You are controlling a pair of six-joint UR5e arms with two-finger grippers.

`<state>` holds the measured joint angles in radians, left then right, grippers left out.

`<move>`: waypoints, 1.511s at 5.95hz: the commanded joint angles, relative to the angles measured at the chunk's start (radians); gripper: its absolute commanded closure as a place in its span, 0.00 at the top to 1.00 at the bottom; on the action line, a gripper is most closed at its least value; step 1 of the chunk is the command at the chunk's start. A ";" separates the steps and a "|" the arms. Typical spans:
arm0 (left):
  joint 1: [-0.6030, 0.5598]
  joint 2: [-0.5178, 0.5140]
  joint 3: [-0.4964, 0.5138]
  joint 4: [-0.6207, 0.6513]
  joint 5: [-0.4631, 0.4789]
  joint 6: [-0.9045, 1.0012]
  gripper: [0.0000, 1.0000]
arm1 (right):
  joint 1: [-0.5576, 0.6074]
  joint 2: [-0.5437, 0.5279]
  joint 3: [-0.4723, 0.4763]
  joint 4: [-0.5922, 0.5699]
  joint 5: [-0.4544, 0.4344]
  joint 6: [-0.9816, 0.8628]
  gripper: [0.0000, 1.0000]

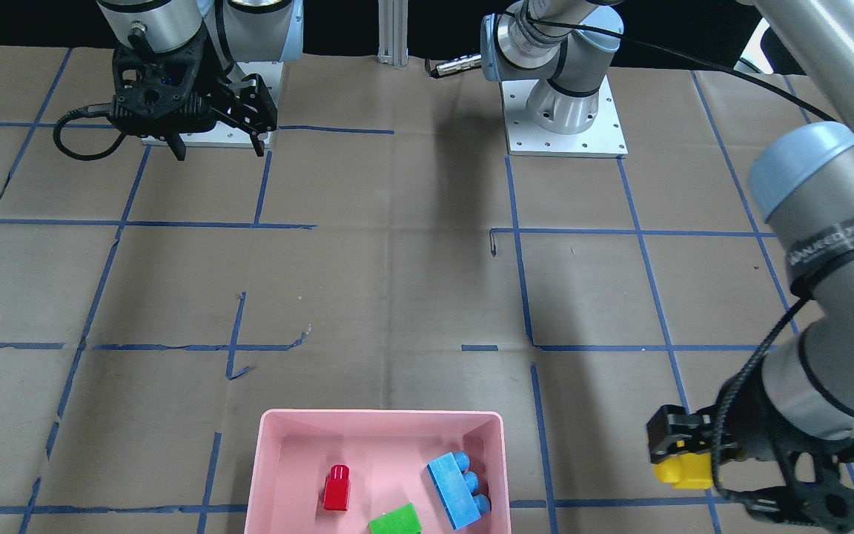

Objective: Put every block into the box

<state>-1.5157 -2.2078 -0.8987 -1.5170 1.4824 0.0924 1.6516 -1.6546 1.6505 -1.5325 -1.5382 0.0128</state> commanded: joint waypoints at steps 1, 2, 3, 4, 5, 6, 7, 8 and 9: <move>-0.179 -0.102 0.123 0.007 -0.014 -0.269 0.00 | 0.000 -0.001 0.000 0.000 0.001 0.001 1.00; -0.210 -0.175 0.177 0.011 -0.005 -0.298 0.00 | 0.000 -0.001 0.000 0.000 0.001 0.001 1.00; -0.216 -0.241 0.172 0.083 -0.001 -0.298 0.00 | 0.000 -0.001 0.000 0.000 0.001 0.001 1.00; -0.224 -0.272 0.169 0.116 0.002 -0.304 0.00 | 0.002 0.001 0.002 0.000 0.003 0.001 1.00; -0.228 -0.283 0.161 0.119 0.004 -0.303 0.30 | 0.000 -0.001 0.002 0.000 0.003 0.001 1.00; -0.228 -0.279 0.164 0.121 0.048 -0.289 0.86 | 0.002 0.002 0.002 0.000 0.003 0.003 1.00; -0.228 -0.259 0.169 0.120 0.082 -0.283 0.99 | 0.004 0.006 0.003 0.000 0.004 0.003 1.00; -0.225 -0.224 0.178 0.106 0.082 -0.283 1.00 | 0.002 0.003 0.002 0.000 0.004 0.003 1.00; -0.215 -0.135 0.156 0.021 0.088 -0.222 1.00 | 0.002 0.002 0.002 0.000 0.004 0.003 1.00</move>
<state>-1.7381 -2.4125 -0.7311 -1.4365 1.5638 -0.1705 1.6540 -1.6515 1.6524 -1.5325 -1.5341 0.0153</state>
